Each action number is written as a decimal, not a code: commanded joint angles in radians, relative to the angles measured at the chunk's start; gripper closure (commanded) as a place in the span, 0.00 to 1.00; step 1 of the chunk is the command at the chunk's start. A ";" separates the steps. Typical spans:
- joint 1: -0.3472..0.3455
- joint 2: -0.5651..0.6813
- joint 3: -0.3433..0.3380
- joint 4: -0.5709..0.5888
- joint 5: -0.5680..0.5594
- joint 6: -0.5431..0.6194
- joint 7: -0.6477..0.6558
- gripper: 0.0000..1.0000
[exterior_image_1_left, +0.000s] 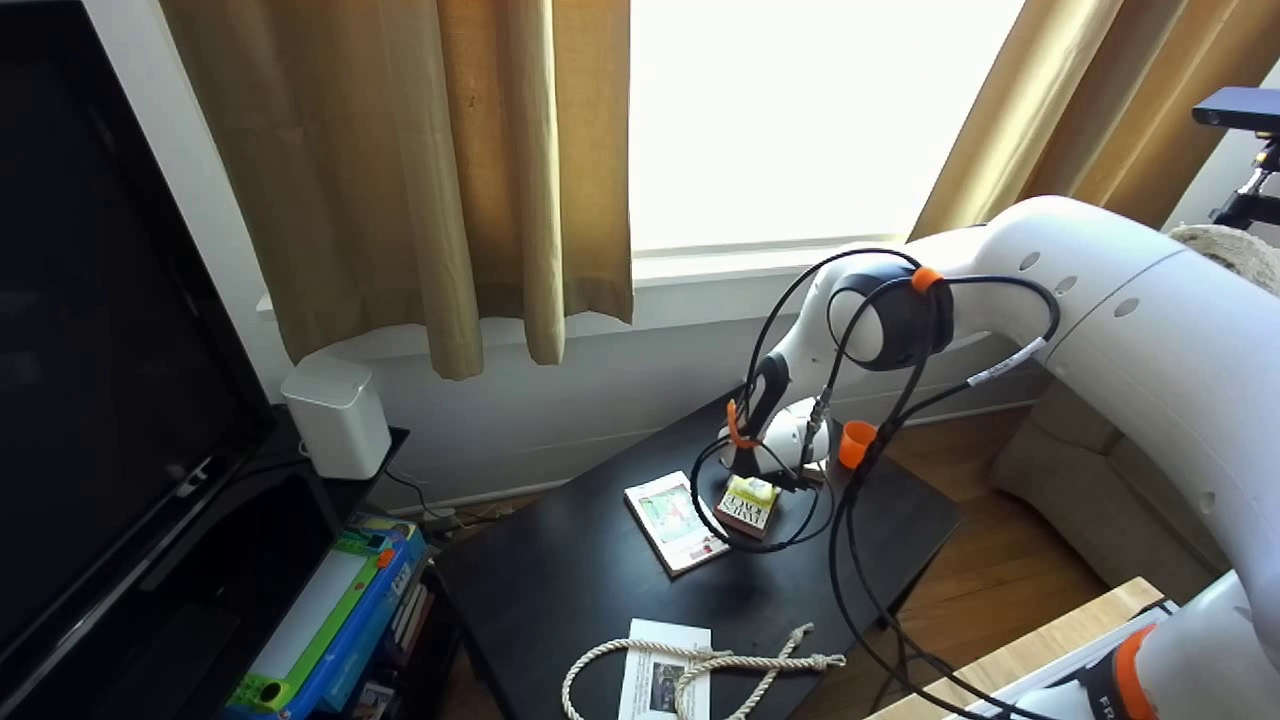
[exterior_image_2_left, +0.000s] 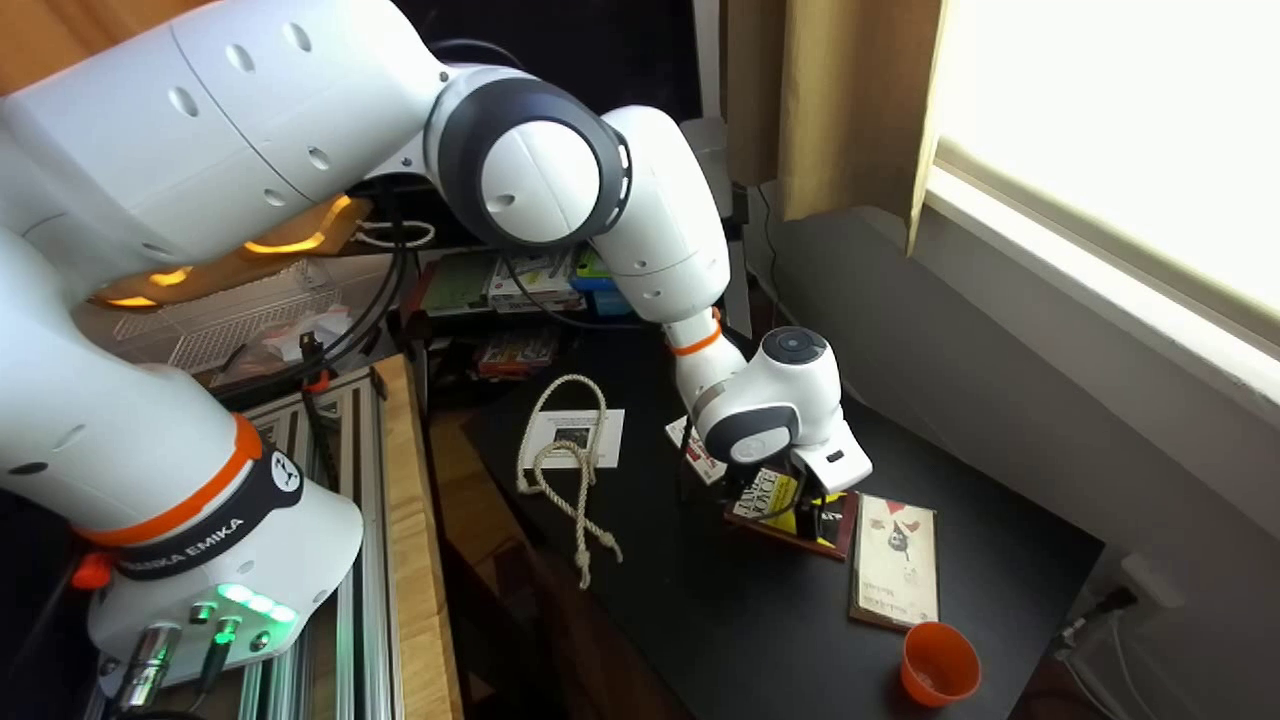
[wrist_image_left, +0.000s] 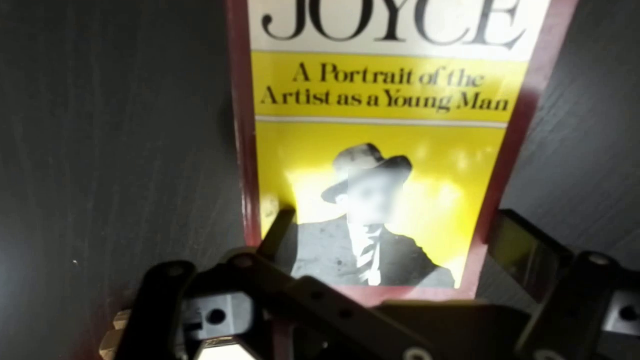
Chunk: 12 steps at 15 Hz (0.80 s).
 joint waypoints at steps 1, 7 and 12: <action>-0.050 0.007 0.058 -0.001 0.046 0.026 -0.081 0.00; -0.074 0.000 0.079 -0.001 0.079 0.009 -0.141 0.00; -0.066 0.016 0.077 0.012 0.117 0.026 -0.140 0.41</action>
